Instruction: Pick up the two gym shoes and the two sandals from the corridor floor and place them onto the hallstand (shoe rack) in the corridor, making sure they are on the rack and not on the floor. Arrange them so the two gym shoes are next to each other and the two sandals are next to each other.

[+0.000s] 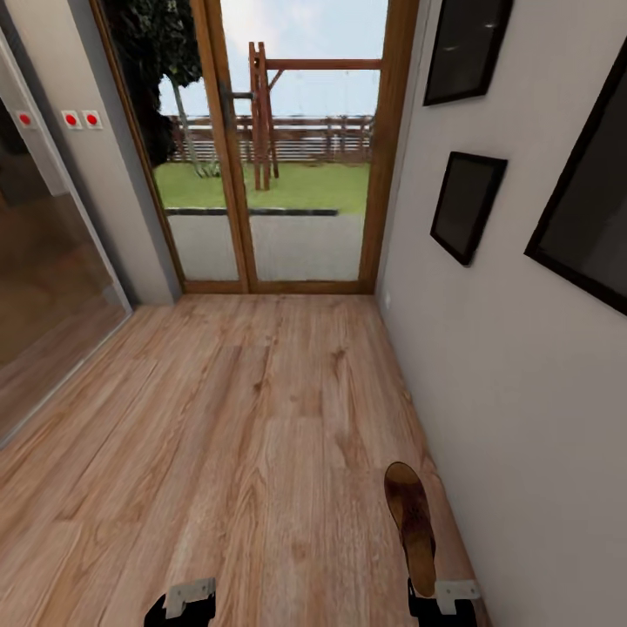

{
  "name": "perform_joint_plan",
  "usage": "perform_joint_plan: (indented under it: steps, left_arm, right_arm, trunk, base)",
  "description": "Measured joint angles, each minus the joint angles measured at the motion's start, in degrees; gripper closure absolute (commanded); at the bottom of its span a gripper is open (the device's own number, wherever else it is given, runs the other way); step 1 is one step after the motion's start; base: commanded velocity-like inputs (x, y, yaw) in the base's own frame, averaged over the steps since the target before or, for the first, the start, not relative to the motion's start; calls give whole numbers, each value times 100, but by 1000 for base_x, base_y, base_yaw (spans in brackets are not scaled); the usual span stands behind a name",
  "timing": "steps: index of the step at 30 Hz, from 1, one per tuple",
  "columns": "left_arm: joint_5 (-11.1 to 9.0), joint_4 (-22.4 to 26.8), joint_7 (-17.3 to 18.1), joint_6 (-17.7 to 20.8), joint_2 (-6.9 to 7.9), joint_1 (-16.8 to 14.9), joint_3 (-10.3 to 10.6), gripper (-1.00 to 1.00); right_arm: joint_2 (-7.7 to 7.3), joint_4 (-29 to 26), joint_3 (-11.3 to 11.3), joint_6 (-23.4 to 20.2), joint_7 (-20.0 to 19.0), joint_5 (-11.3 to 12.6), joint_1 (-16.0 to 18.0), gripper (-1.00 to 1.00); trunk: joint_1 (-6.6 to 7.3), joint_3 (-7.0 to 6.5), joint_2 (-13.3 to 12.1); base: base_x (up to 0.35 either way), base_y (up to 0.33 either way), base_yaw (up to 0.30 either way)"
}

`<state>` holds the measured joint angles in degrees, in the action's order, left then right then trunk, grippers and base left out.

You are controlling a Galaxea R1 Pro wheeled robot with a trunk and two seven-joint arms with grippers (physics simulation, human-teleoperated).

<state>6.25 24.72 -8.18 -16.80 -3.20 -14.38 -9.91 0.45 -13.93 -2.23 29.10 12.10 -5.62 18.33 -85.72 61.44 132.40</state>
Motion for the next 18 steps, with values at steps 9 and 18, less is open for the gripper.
perform_joint_plan:
  steps: [9, 18]
  left_arm:
    - [0, 2, 0, 1, 0, 2, 2, -100]
    - [-8, 1, 0, -4, 7, 9, 2, -100]
  right_arm:
    - [1, 3, 0, 1, 6, -1, 1, 100]
    - [1, 2, 0, 1, 7, 0, 1, 100]
  trunk:
    - [0, 0, 0]
    - [0, 0, 0]
  base:
    - [338, -118, 236]
    - [313, -169, 275]
